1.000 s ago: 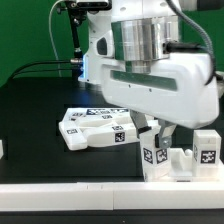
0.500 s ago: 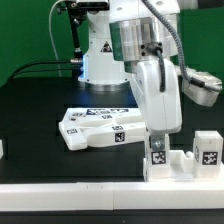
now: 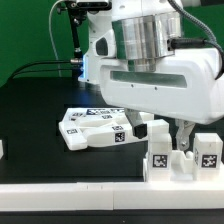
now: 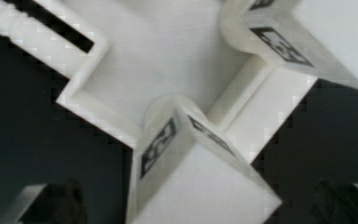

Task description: Assemble chair

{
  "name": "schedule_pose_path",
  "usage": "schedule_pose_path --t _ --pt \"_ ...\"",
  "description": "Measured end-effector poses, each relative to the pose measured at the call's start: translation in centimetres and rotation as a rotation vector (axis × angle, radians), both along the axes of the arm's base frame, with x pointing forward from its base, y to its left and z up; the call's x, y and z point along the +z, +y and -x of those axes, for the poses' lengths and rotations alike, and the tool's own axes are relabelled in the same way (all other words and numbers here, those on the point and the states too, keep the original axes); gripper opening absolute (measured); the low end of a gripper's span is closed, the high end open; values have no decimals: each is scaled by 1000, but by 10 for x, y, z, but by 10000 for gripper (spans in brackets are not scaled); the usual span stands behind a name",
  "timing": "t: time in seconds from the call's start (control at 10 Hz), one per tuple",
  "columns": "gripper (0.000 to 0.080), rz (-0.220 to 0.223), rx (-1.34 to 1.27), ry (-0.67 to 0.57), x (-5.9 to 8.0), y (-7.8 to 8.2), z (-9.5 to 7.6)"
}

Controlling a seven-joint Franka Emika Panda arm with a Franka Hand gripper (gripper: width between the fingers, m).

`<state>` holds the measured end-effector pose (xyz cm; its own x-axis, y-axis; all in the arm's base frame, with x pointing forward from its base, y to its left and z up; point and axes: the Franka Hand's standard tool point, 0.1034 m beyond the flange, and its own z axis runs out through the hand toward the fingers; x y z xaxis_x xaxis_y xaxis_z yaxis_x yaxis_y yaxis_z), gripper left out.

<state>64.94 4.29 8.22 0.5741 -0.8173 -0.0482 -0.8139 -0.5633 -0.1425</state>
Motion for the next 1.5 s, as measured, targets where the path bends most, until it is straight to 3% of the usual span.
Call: schedule_pose_path --t 0.3,0.4,0.5,0.7,0.9,1.2,1.5 --pt "649 33 274 -30 0 -1 0" --pt "649 85 546 -46 0 1 1" --pt "649 86 608 -53 -1 1 1" --pt "616 84 552 -47 -1 0 1" --pt "343 72 414 -33 -1 1 1" --pt "282 56 234 -15 -1 1 1" --pt "282 14 -254 34 4 1 -1"
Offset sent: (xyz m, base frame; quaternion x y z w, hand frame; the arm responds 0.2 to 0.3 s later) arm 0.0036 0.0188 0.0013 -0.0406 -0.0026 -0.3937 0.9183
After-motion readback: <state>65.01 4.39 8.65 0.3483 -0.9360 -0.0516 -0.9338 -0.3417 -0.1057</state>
